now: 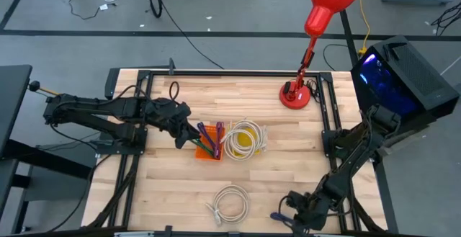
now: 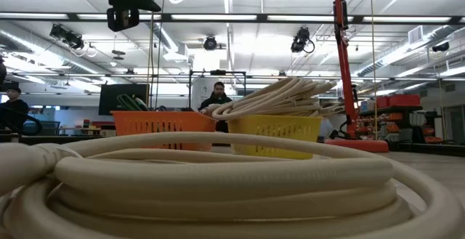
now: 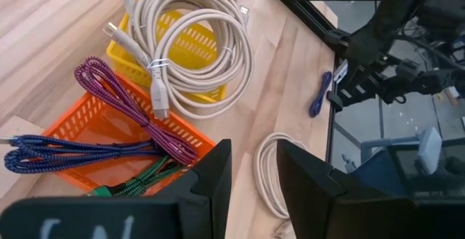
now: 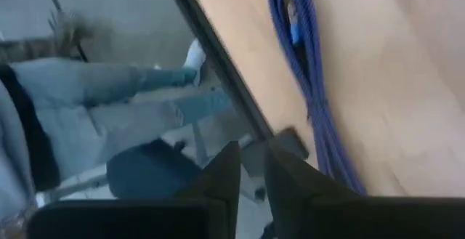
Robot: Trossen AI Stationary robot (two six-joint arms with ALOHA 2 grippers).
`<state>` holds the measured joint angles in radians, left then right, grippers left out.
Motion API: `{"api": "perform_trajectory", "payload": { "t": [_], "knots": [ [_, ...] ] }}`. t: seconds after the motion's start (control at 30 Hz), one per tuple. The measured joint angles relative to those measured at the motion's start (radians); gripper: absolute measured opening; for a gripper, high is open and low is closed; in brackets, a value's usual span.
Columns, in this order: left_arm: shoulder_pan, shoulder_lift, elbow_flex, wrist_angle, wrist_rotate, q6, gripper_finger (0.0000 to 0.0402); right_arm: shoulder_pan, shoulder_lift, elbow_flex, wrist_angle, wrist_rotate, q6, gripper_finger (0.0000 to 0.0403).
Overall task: Pick & Place USB Port
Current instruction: Put the black and blue USB cable into the orange bin
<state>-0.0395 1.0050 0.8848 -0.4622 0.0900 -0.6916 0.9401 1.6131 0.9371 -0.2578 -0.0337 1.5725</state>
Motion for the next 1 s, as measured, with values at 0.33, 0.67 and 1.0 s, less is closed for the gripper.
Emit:
{"api": "perform_trajectory", "payload": {
  "t": [0.33, 0.67, 1.0],
  "knots": [
    [0.000, 0.000, 0.000, 0.000, 0.000, -0.005, 0.0115, 0.000, 0.001, 0.000, -0.199, -0.104, 0.025, 0.0059],
    [0.000, 0.000, 0.000, 0.000, 0.000, -0.005, 0.0115, 0.000, 0.075, 0.000, -0.091, -0.137, -0.002, 0.0098],
    [0.001, 0.000, 0.000, 0.000, 0.000, -0.011, 0.0115, -0.002, 0.142, 0.000, -0.048, -0.184, -0.006, 0.0141]
  ]
}}
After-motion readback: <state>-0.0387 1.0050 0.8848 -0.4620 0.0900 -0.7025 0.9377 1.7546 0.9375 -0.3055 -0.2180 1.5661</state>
